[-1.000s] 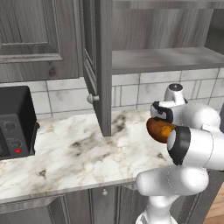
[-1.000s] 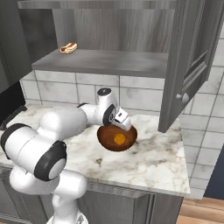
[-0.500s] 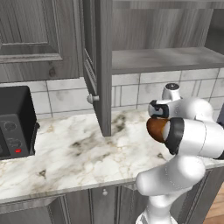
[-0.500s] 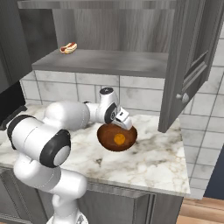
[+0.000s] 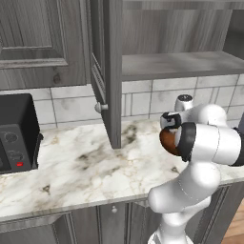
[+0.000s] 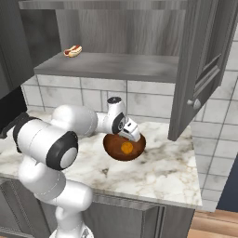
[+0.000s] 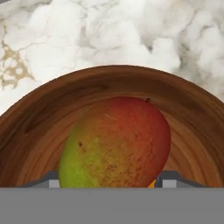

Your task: Open the cabinet. Pick the mango and orange from the cabinet and place them into the bowl. Then close the cabinet.

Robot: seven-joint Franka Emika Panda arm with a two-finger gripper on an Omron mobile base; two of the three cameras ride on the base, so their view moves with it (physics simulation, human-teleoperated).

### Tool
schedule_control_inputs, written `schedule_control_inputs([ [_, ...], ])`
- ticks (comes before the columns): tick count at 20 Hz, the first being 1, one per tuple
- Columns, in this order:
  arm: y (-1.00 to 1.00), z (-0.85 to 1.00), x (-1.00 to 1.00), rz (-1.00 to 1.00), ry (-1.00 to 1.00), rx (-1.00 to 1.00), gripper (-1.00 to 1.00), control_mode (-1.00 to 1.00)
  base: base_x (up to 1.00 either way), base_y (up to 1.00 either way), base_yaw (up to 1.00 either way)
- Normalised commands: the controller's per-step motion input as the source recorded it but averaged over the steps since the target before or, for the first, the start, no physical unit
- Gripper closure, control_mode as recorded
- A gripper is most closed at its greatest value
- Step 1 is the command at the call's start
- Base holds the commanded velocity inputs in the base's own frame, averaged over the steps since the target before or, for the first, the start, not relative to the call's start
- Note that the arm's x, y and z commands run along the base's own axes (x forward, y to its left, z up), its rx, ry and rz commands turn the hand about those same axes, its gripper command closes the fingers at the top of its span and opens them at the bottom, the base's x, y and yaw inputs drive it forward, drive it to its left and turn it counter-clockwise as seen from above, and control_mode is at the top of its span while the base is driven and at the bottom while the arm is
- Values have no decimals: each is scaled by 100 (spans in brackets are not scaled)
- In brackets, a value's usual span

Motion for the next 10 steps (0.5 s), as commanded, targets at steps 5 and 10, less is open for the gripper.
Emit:
schedule_control_inputs([
  [5, -2, -19, 19, 0, 0, 0, 100, -100, 0, 0, 0],
  [10, -2, -39, 17, 0, 0, -2, 100, -100, 0, 0, 0],
])
